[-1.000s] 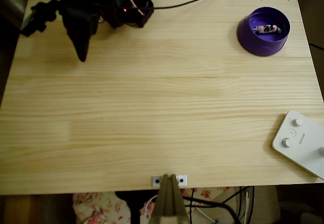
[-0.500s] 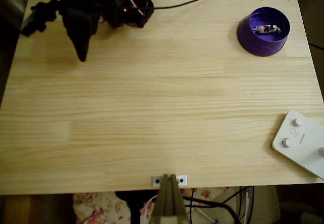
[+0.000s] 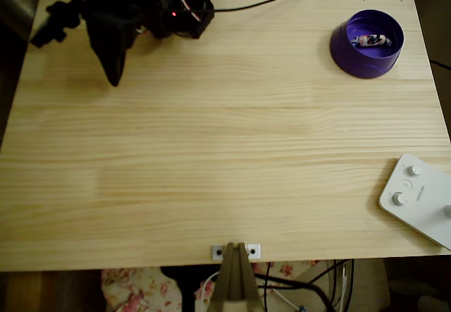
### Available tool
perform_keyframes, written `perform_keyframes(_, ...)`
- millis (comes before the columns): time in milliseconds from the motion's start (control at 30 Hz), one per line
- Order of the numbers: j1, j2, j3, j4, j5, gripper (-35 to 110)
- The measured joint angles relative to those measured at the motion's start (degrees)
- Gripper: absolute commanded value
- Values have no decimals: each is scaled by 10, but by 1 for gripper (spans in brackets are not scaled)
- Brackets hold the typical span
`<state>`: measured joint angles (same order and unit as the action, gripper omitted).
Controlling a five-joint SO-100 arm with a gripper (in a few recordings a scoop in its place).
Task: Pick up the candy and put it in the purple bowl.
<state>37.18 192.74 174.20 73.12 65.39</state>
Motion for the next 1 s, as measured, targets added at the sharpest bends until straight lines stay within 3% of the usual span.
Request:
perform_keyframes(100,-2,0,0,0,25,0)
perform_keyframes(300,-3,-1,-25,8,-49,0)
perform_keyframes(567,-10,-7,-98,11,-311,0)
perform_keyframes(700,-97,-34,-98,-72,-461,0)
perform_keyframes(833,-158,-38,-40,-229,-627,0)
perform_keyframes(1000,-156,-39,8,-294,-659,0)
